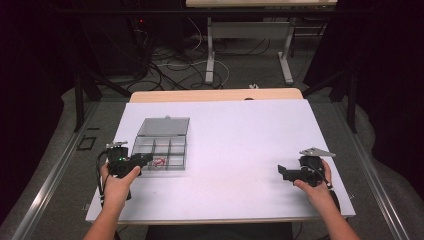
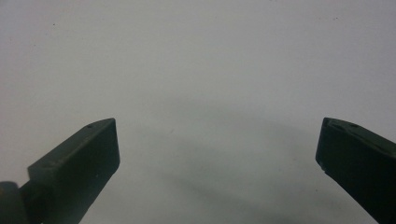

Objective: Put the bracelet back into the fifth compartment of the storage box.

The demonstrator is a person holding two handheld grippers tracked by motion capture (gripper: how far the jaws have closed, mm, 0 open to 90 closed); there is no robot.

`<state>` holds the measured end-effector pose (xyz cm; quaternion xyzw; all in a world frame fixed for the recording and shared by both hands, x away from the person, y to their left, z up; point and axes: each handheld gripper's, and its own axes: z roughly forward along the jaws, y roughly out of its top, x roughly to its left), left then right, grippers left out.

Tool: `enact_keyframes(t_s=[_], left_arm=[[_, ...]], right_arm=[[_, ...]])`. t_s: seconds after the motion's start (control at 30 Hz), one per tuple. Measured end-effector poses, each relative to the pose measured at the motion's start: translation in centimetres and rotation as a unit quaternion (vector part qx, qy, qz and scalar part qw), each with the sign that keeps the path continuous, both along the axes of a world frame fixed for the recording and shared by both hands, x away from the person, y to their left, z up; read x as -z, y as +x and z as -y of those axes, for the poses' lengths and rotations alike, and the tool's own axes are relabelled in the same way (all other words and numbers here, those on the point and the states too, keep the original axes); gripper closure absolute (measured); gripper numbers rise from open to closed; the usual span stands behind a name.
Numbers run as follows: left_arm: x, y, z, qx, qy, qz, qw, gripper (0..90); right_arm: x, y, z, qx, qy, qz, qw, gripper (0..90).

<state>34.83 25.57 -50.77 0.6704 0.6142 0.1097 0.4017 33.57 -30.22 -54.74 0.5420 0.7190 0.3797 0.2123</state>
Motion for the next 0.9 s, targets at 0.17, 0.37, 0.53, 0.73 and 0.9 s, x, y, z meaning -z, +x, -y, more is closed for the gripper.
enact_keyframes(t_s=[0.17, 0.37, 0.53, 0.73, 0.9], left_arm=[[0.3, -0.6, -0.4, 0.004, 0.019, 0.015, 0.9997, 39.4], [0.3, -1.4, -0.9, 0.009, 0.042, 0.040, 0.9983, 35.1], [0.2, -2.0, -1.7, 0.010, 0.037, 0.058, 0.9975, 28.7], [0.7, -2.6, -2.4, 0.006, 0.042, 0.062, 0.9972, 18.3], [0.9, -2.9, -3.0, 0.000, 0.033, 0.070, 0.9970, 12.6]], right_arm=[[0.0, 0.0, -0.1, 0.003, 0.000, -0.001, 1.0000, 0.0], [0.0, 0.0, 0.0, 0.001, -0.001, 0.001, 1.0000, 0.0], [0.0, 0.0, 0.0, 0.000, 0.000, 0.001, 1.0000, 0.0], [0.0, 0.0, 0.1, 0.000, -0.001, 0.001, 1.0000, 0.0], [0.0, 0.0, 0.1, 0.001, 0.000, 0.001, 1.0000, 0.0]])
